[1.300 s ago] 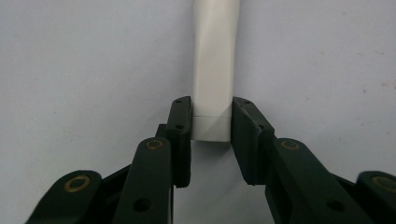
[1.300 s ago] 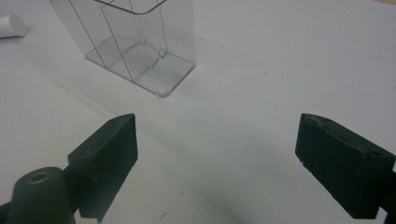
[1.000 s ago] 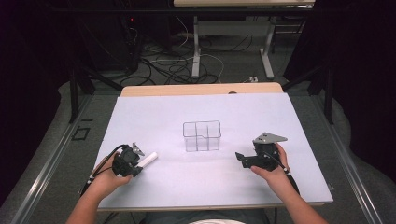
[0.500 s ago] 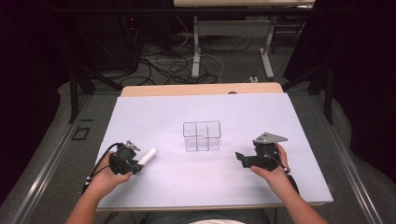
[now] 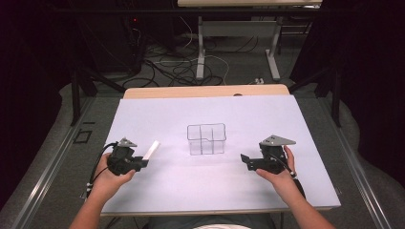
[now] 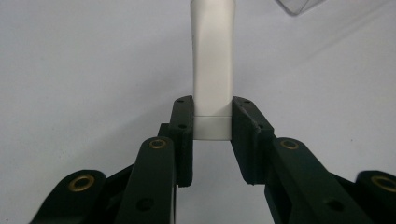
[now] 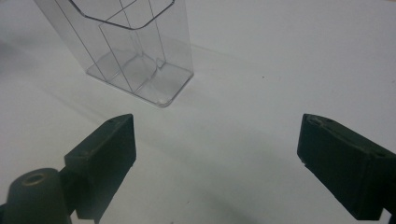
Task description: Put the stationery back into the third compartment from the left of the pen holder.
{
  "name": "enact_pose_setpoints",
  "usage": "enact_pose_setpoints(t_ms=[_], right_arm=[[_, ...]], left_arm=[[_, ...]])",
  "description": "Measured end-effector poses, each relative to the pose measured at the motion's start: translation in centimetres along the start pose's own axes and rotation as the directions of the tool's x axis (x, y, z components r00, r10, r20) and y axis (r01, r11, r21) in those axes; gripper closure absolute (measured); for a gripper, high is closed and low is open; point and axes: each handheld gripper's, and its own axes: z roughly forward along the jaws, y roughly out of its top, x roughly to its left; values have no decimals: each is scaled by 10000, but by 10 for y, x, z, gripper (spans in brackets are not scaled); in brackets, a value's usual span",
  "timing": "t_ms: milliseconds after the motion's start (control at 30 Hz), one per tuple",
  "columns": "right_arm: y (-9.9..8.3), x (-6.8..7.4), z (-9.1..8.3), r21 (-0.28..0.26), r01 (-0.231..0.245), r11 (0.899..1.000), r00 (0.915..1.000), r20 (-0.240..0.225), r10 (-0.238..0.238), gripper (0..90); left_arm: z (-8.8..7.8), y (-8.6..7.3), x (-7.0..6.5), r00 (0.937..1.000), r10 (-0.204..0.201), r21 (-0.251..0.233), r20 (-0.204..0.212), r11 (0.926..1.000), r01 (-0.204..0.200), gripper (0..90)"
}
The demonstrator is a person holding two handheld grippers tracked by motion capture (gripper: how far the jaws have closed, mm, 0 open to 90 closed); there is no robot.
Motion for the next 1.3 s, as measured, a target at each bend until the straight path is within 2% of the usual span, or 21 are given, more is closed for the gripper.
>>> enact_pose_setpoints(t_ms=[133, 200, 233, 367, 400, 433, 767, 800, 833, 867, 933, 1033, 1133, 1200, 1300], right_arm=[[0, 0, 0, -36, -114, 9999, 9999, -44, 114, 110], [0, 1, 0, -63, -200, 9998, 9998, -21, 200, 111], [0, 1, 0, -69, -216, 9997, 9998, -48, 216, 111], [0, 1, 0, -7, -246, 9997, 9997, -77, 246, 114], [0, 1, 0, -5, -277, 9996, 9996, -114, 277, 114], [-1, 1, 1, -100, -306, 9995, 9994, -190, 304, 114], [0, 2, 1, -255, -369, 9990, 9992, -154, 365, 123], [0, 2, 1, -267, -431, 9987, 9989, -184, 426, 123], [0, 1, 1, -293, -444, 9986, 9988, -242, 437, 129], [0, 2, 1, -295, -480, 9984, 9984, -305, 471, 142], [1, 3, 1, -349, -555, 9978, 9978, -386, 542, 144], [3, 5, 1, -374, -949, 9948, 9934, -685, 921, 152], [7, 8, 2, -272, -1588, 9869, 9818, -1101, 1549, 175], [10, 11, 2, -206, -1676, 9856, 9791, -1206, 1640, 202], [14, 15, 1, -208, -2037, 9788, 9676, -1569, 1980, 250]], left_arm=[[-4, 2, -1, 9996, -250, -549, 145, 9982, 258, 716], [-5, 2, -2, 9994, -307, -566, 180, 9979, 317, 716], [-6, 2, -3, 9994, -313, -825, 165, 9961, 326, 715], [-8, 3, -6, 9987, -451, -1221, 236, 9914, 477, 716], [-7, 3, -7, 9987, -504, -1495, 120, 9874, 517, 716], [-7, 3, -8, 9980, -592, -1561, 199, 9858, 616, 716], [-5, 7, -19, 9977, -625, -2045, 269, 9766, 667, 716], [-5, 8, -21, 9983, -481, -2100, 316, 9762, 537, 716], [-5, 9, -23, 9978, -577, -2143, 340, 9747, 637, 716], [-4, 10, -24, 9982, -479, -2166, 361, 9747, 546, 716], [-4, 12, -28, 9975, -536, -2294, 451, 9713, 625, 716], [-2, 17, -34, 9974, -433, -2464, 570, 9675, 561, 716], [-1, 23, -43, 9967, -309, -2534, 752, 9661, 490, 716], [0, 27, -49, 9970, -213, -2772, 746, 9599, 412, 715], [0, 30, -54, 9972, -156, -2898, 737, 9564, 363, 716]])
